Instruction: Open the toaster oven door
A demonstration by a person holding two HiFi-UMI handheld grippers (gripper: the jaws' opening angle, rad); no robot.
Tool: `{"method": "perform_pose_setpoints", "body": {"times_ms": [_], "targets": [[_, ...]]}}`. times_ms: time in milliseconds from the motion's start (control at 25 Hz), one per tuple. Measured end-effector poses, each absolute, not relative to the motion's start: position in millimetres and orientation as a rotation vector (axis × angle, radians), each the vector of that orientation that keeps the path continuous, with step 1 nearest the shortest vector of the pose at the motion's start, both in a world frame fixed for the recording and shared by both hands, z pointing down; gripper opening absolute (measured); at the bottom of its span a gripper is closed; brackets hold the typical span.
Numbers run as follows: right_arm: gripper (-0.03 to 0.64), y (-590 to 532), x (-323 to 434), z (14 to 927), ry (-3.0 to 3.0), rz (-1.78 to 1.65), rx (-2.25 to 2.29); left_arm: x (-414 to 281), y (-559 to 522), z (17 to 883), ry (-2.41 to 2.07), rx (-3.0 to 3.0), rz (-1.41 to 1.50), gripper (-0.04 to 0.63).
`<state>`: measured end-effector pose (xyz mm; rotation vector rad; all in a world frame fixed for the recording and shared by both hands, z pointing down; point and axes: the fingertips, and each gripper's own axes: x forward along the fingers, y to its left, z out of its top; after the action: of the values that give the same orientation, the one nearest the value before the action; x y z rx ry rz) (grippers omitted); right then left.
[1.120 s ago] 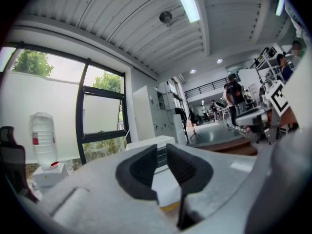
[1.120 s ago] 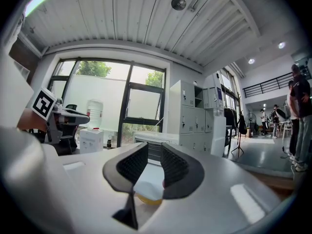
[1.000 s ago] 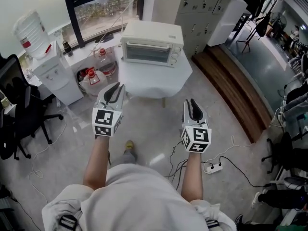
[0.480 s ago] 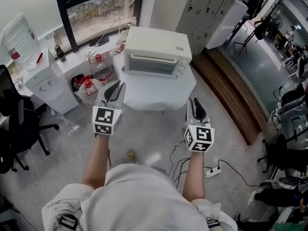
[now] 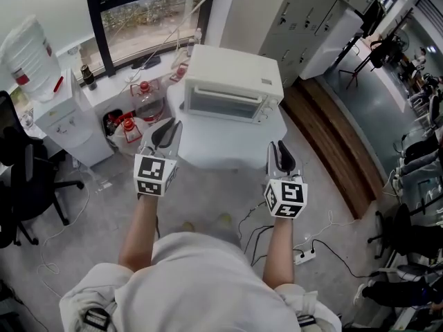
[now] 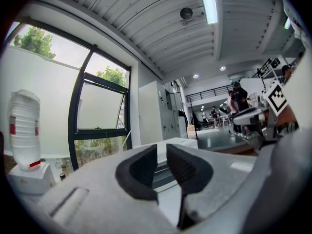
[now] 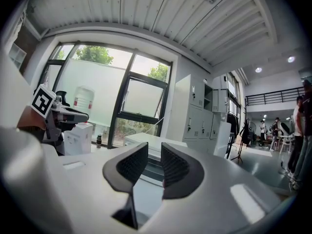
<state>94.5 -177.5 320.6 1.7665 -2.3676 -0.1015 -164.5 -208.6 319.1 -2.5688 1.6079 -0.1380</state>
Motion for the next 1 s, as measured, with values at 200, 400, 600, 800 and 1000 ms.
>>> {"method": "perform_pose_setpoints", "body": {"times_ms": [200, 400, 600, 800, 1000], "targets": [[0.074, -211.8, 105.1, 325.9, -2.389, -0.088, 1.738, -146.9, -237.4, 323.5, 1.596, -2.568, -0.188, 0.057], [0.074, -260.3, 121.3, 330.0, -2.419, -0.061, 1.7, -129.6, -277.9, 330.6, 1.609, -2.564, -0.243, 0.057], [0.074, -316.8, 137.4, 333.6, -2.458, -0.055, 1.623, -111.1, -330.0, 335.6, 1.645, -2.548, -0.279, 0.057], [0.074, -375.2, 156.2, 342.4, -2.487, -0.053, 1.505, -84.7, -382.7, 335.8, 1.661, -2.512, -0.32, 0.057], [0.074, -416.2, 156.9, 356.2, -2.528, -0.06, 1.343, -76.3, -415.8, 345.5, 1.695, -2.496, -0.395, 0.057]]}}
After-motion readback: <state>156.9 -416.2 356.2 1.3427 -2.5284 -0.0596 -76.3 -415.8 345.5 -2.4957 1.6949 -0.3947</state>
